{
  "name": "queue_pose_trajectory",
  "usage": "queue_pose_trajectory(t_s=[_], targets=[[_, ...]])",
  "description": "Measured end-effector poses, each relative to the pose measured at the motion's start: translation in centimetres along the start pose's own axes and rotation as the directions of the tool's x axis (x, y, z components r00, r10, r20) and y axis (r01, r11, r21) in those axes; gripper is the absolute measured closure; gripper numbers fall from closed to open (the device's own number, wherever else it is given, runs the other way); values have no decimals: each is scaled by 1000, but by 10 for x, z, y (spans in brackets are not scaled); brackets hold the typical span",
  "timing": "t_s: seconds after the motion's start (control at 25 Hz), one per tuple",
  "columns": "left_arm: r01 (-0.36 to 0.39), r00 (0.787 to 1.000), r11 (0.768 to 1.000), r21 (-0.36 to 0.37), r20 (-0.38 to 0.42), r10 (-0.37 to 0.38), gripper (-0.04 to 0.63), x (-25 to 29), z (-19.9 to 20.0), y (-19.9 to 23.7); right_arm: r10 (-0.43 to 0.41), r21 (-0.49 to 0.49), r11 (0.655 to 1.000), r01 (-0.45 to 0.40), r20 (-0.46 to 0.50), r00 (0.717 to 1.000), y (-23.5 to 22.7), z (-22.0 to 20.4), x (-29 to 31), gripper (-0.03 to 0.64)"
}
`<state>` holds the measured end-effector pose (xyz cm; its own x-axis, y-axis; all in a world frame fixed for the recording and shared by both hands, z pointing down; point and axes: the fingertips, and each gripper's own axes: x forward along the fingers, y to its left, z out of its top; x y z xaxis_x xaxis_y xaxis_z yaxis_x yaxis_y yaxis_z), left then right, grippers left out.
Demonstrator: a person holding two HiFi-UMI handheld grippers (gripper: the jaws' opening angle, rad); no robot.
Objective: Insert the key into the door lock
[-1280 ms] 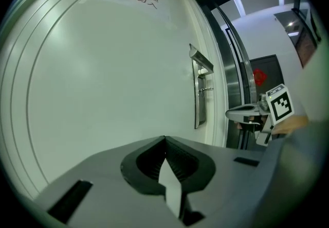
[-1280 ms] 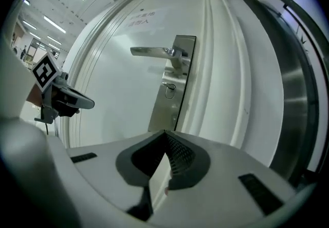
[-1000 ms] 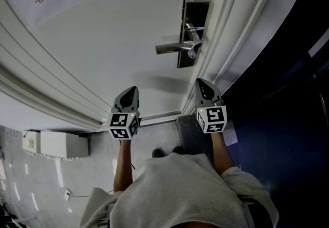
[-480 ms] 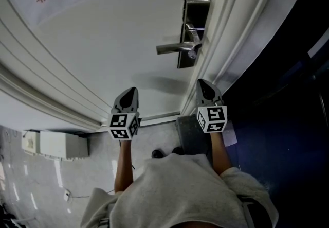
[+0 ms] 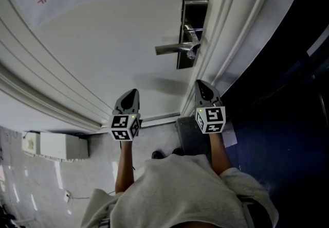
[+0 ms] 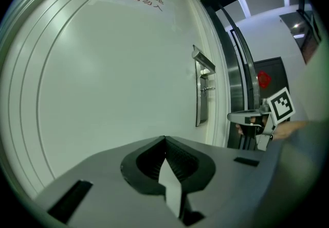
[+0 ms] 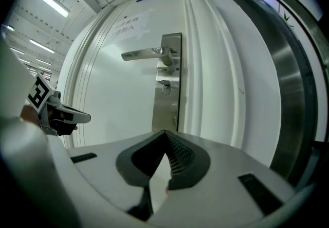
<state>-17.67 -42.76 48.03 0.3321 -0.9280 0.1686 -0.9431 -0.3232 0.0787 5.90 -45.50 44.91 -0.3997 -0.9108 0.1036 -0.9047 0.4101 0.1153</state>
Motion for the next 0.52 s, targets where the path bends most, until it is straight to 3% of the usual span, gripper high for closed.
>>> queue_pose_trajectory(t_s=[0.52], targets=[[18,1000,1000,8,0,-18,578,2,-2,-5,5,-21,1000,-5,-11,1000,3,-1,-3,595]])
